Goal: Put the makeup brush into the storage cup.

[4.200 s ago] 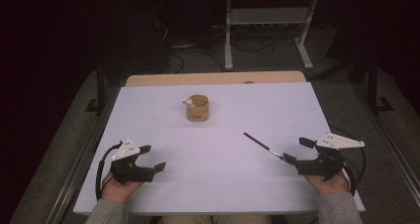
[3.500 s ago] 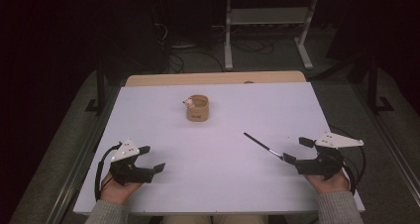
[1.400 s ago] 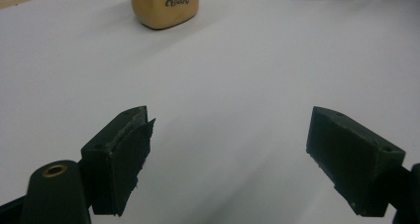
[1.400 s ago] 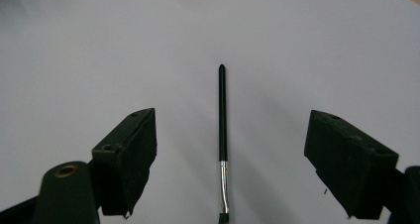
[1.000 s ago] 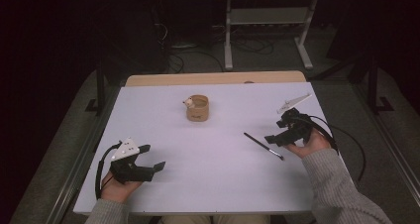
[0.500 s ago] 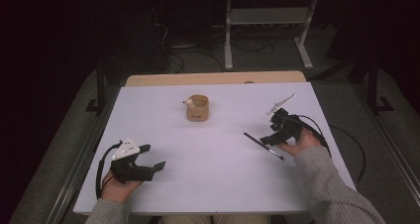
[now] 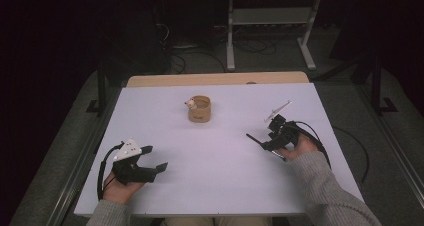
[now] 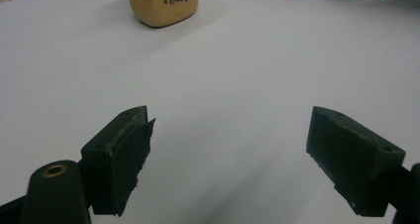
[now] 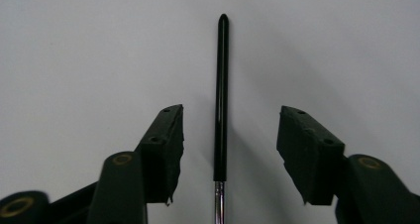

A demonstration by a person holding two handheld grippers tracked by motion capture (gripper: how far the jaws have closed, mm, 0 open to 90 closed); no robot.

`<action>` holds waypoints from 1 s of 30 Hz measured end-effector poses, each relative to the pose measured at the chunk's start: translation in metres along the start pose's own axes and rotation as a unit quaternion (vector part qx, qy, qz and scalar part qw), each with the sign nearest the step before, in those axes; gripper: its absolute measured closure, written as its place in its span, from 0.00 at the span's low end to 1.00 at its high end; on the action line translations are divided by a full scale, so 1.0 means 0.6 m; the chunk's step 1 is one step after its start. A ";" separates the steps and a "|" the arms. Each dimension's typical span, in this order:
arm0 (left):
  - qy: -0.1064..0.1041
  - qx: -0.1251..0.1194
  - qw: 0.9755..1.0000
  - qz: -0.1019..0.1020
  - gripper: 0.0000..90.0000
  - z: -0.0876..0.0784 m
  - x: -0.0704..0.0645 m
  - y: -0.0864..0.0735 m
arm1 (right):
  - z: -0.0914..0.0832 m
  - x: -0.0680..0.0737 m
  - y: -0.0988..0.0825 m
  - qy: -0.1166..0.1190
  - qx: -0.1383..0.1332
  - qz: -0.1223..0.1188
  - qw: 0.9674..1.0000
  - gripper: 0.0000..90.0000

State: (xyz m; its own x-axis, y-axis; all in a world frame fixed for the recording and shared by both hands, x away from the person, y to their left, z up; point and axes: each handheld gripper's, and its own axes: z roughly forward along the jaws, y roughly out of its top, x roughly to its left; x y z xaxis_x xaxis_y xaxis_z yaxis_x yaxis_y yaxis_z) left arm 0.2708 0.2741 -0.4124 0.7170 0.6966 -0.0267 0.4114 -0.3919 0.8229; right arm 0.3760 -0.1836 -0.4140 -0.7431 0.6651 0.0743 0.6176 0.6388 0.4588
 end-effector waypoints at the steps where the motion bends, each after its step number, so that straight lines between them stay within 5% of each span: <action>1: 0.000 -0.001 1.000 -0.002 0.18 0.000 0.000 -0.001 | 0.003 0.000 -0.001 0.000 0.002 0.000 1.000 0.50; 30: -0.001 0.002 1.000 -0.005 0.19 0.004 0.002 -0.002 | 0.025 0.018 -0.004 -0.014 0.016 -0.018 1.000 0.89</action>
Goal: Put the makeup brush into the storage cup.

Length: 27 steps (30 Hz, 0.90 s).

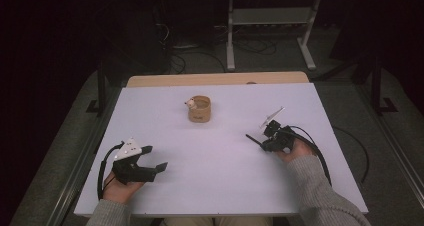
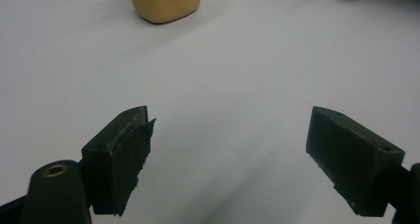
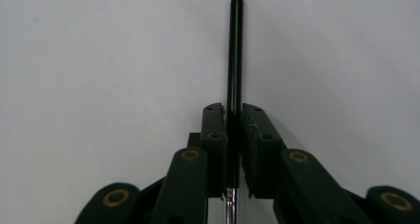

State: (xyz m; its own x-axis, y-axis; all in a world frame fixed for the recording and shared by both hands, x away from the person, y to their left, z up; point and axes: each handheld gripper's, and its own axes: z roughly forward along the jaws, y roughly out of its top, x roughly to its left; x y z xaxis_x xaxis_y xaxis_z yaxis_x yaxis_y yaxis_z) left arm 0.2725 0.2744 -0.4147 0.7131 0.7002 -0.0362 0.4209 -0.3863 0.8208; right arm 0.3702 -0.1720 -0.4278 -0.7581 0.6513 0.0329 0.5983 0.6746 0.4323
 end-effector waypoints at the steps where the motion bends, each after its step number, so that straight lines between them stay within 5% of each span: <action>1: 0.000 0.001 1.000 0.001 0.19 0.000 0.000 0.000 | 0.000 -0.001 -0.001 0.001 -0.001 0.002 1.000 0.91; 16: -0.002 -0.001 1.000 0.002 0.19 0.001 -0.004 0.002 | -0.001 -0.017 -0.008 0.033 -0.014 0.026 0.999 0.92; 21: -0.021 -0.019 0.999 -0.018 0.19 -0.004 -0.008 0.003 | -0.007 -0.015 -0.010 0.041 -0.025 0.022 0.999 0.92; 27: -0.026 -0.020 0.999 -0.008 0.19 -0.004 -0.017 0.015 | -0.026 -0.004 -0.014 0.054 -0.038 0.004 0.998 0.92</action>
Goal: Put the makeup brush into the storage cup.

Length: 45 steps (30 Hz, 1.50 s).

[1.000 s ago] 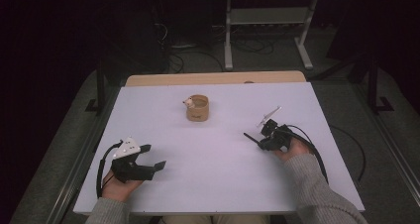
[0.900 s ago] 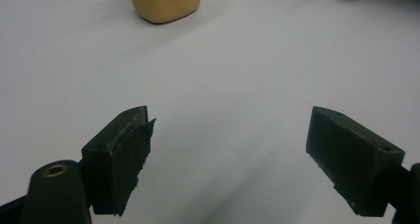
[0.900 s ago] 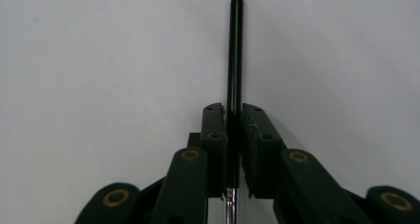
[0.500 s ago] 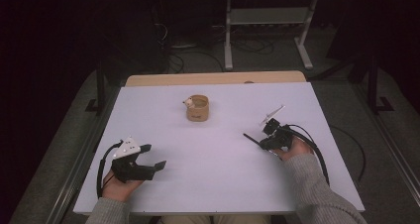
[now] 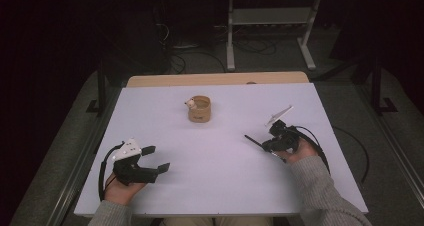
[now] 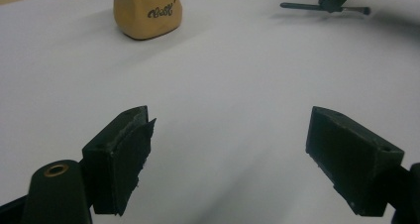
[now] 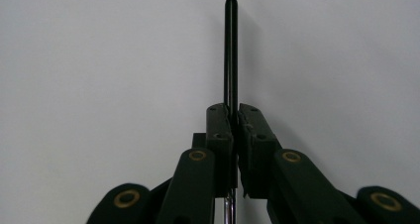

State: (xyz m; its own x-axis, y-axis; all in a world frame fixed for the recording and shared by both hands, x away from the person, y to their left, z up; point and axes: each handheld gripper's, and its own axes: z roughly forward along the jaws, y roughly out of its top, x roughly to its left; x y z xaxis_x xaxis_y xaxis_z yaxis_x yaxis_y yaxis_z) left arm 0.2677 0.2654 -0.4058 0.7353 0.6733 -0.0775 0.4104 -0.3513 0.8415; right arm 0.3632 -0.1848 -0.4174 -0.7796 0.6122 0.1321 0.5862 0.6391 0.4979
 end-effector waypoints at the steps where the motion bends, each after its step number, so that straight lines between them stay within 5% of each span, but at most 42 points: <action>1: -0.003 0.000 1.000 0.001 0.19 0.001 -0.002 0.003 | -0.005 0.004 0.000 0.002 -0.002 -0.005 1.000 0.92; 11: -0.030 0.021 0.998 0.041 0.24 0.023 -0.021 0.046 | -0.059 0.037 0.021 0.014 -0.027 -0.042 0.999 0.92; 12: -0.043 0.022 0.998 0.045 0.24 0.025 -0.022 0.055 | -0.070 0.047 0.032 0.018 -0.032 -0.065 0.997 0.92; 19: -0.066 0.030 0.994 0.086 0.28 0.021 -0.036 0.115 | -0.090 0.075 0.056 0.031 -0.040 -0.103 0.993 0.92; 24: -0.084 0.044 0.987 0.128 0.33 0.024 -0.048 0.161 | -0.091 0.104 0.078 0.062 -0.042 -0.155 0.985 0.92; 29: -0.101 0.053 0.984 0.138 0.36 0.035 -0.057 0.176 | -0.091 0.125 0.094 0.080 -0.037 -0.182 0.979 0.92; 37: -0.138 0.084 0.974 0.161 0.41 0.073 -0.079 0.182 | -0.073 0.156 0.113 0.112 -0.030 -0.220 0.969 0.92; 41: -0.163 0.101 0.966 0.171 0.46 0.088 -0.091 0.179 | -0.058 0.172 0.119 0.137 -0.028 -0.232 0.963 0.92; 43: -0.181 0.113 0.961 0.179 0.51 0.095 -0.096 0.177 | -0.053 0.182 0.120 0.143 -0.025 -0.243 0.959 0.92; 44: -0.181 0.113 0.961 0.179 0.51 0.095 -0.096 0.177 | -0.049 0.185 0.121 0.144 -0.025 -0.248 0.958 0.92; 45: -0.190 0.126 0.956 0.185 0.52 0.102 -0.101 0.176 | -0.047 0.190 0.122 0.150 -0.023 -0.249 0.957 0.92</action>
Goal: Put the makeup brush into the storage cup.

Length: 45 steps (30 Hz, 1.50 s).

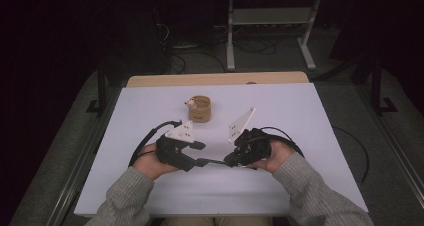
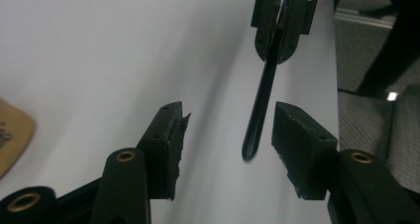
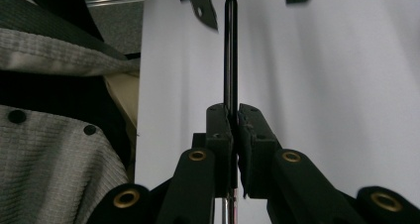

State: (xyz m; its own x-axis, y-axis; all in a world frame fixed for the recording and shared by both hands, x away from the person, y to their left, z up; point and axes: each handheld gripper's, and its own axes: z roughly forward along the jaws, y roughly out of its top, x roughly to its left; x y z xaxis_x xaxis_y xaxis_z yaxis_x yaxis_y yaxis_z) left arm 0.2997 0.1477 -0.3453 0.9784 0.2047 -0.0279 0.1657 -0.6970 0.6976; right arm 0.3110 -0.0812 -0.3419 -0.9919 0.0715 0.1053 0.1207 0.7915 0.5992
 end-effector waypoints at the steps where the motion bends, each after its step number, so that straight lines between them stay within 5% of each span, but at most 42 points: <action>1: -0.007 0.005 1.000 0.001 0.54 0.003 -0.001 0.000 | 0.003 0.000 0.001 0.002 -0.002 -0.005 1.000 0.92; 9: -0.052 0.032 0.998 0.023 0.71 0.018 -0.005 -0.001 | 0.021 0.007 0.009 0.014 0.002 -0.020 1.000 0.92; 19: -0.083 0.039 0.995 0.047 0.92 0.023 -0.013 -0.003 | 0.021 0.012 0.012 0.015 -0.002 -0.034 0.999 0.92; 24: -0.089 0.040 0.994 0.052 0.93 0.022 -0.015 -0.005 | 0.024 0.015 0.011 0.019 -0.003 -0.042 0.999 0.92; 26: -0.086 0.030 0.995 0.052 0.93 0.018 -0.016 -0.008 | 0.018 0.017 0.001 0.023 -0.021 -0.036 0.999 0.82; 31: -0.080 0.014 0.995 0.048 0.93 0.008 -0.012 -0.020 | 0.009 0.004 -0.033 0.023 -0.067 -0.026 0.997 0.76; 40: -0.086 -0.001 0.995 0.043 0.93 0.003 -0.011 -0.027 | 0.009 -0.001 -0.049 0.048 -0.080 -0.023 0.995 0.92; 45: -0.093 0.012 0.995 0.037 0.85 0.008 -0.010 -0.027 | 0.010 -0.004 -0.043 0.059 -0.061 -0.030 0.996 0.92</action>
State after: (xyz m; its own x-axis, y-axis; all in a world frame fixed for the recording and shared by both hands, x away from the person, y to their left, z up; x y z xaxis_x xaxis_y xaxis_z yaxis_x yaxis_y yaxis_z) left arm 0.2919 0.1544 -0.3598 0.9936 0.0221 -0.1105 0.0923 -0.7220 0.6857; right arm 0.3099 -0.0982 -0.3626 -0.9868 -0.0511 0.1536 0.0718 0.7123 0.6981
